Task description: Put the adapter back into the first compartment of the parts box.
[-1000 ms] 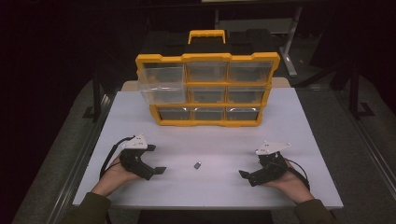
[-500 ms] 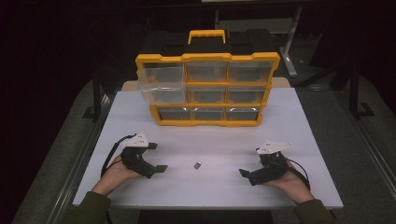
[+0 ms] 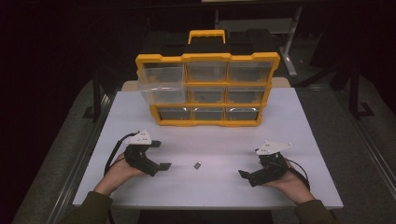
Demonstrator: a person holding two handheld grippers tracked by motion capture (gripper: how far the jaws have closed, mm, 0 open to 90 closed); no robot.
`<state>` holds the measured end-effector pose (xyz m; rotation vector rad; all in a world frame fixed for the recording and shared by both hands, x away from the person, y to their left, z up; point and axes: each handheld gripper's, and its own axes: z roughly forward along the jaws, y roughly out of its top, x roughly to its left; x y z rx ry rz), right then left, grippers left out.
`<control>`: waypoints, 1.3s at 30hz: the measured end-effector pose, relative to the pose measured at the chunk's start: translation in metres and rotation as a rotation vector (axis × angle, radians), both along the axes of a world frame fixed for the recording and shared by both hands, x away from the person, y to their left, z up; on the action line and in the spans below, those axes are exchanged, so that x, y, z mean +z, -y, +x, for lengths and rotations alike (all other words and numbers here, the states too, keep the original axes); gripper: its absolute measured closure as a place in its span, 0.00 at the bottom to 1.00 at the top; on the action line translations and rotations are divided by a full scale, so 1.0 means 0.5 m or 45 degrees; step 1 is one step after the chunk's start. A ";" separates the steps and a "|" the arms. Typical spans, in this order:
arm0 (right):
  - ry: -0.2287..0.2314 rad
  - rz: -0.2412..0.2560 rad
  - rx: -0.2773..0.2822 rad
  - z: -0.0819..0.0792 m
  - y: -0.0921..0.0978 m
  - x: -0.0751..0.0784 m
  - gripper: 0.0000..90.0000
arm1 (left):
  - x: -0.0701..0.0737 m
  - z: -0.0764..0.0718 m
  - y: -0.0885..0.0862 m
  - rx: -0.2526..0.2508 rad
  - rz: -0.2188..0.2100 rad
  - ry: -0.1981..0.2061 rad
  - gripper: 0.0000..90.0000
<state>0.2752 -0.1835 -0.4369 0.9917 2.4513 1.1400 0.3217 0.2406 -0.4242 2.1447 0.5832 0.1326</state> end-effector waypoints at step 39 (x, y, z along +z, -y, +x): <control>-0.015 0.009 0.017 0.000 -0.002 -0.001 0.00 | 0.015 0.014 0.060 -0.027 -0.006 0.007 0.00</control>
